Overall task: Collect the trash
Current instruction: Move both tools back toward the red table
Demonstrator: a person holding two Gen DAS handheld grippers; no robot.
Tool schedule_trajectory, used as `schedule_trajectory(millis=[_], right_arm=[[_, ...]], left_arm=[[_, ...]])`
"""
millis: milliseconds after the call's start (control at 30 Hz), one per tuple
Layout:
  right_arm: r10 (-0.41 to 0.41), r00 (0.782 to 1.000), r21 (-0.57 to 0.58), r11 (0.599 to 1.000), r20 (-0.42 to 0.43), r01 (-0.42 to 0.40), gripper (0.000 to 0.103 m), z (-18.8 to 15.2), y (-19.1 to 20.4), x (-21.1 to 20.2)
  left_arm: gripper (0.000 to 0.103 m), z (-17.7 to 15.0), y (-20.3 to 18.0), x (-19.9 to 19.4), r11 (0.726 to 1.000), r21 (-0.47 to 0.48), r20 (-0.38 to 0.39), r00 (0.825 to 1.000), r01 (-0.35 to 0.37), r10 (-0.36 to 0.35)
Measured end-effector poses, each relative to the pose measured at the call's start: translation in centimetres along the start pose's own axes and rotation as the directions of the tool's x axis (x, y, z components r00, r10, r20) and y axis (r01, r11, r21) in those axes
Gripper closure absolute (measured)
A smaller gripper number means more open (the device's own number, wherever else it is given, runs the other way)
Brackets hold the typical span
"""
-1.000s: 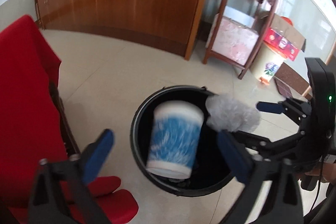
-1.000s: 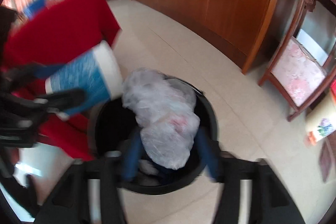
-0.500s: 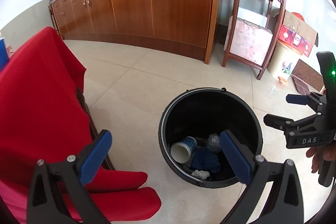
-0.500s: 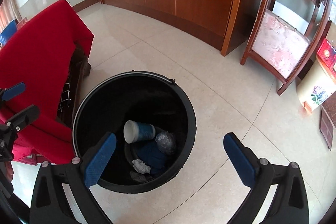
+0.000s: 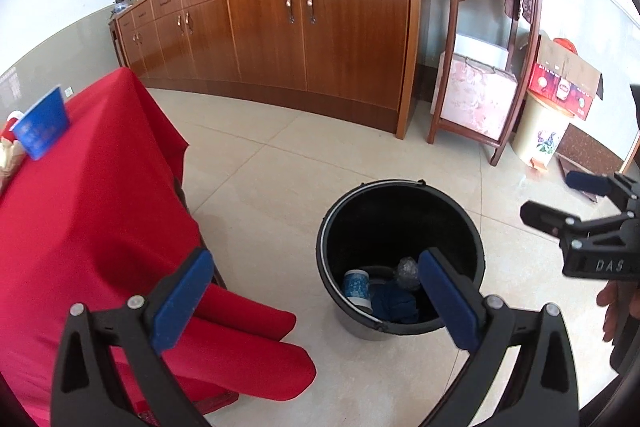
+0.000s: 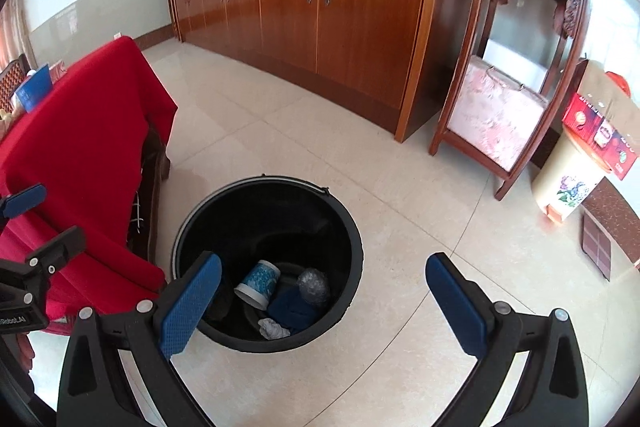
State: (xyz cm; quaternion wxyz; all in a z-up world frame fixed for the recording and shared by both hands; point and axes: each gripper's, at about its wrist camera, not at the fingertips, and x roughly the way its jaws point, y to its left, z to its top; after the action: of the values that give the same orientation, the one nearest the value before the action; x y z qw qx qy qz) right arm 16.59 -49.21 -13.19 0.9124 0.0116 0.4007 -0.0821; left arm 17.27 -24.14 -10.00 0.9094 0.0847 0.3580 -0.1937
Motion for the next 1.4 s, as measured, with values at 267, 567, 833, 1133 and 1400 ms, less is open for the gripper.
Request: schedule_trajectory(millis=[267, 567, 833, 1133, 1400], right_arm=[[-0.011, 0.999, -0.004, 1.0, 0.046, 0.011, 0.0, -0.8, 2.3, -3.5], [0.026, 0.994, -0.012, 1.0, 0.107, -0.025, 0.0, 1.2, 7.6, -7.1], [0.11, 0.98, -0.086, 0.992, 0.163, -0.097, 0.0, 3.9, 14.9, -9.9], [0.224, 0.954, -0.171, 0.966, 0.197, -0.192, 0.0, 6.3, 23.3, -12.7], [0.315, 0.925, -0.238, 0.935, 0.213, -0.264, 0.0, 6.6, 29.1, -14.3]], left_arm=[[0.0, 0.5, 1.2, -3.6, 1.0, -0.006, 0.046, 0.999, -0.003, 0.004], [0.0, 1.6, 6.7, -8.5, 0.994, -0.084, 0.137, 0.987, -0.072, 0.083], [0.0, 0.5, 13.3, -12.6, 0.969, -0.187, 0.187, 0.963, -0.159, 0.194], [0.0, -2.1, 20.0, -16.2, 0.917, -0.294, 0.188, 0.924, -0.271, 0.333], [0.0, -4.8, 24.4, -18.5, 0.866, -0.369, 0.165, 0.893, -0.338, 0.418]])
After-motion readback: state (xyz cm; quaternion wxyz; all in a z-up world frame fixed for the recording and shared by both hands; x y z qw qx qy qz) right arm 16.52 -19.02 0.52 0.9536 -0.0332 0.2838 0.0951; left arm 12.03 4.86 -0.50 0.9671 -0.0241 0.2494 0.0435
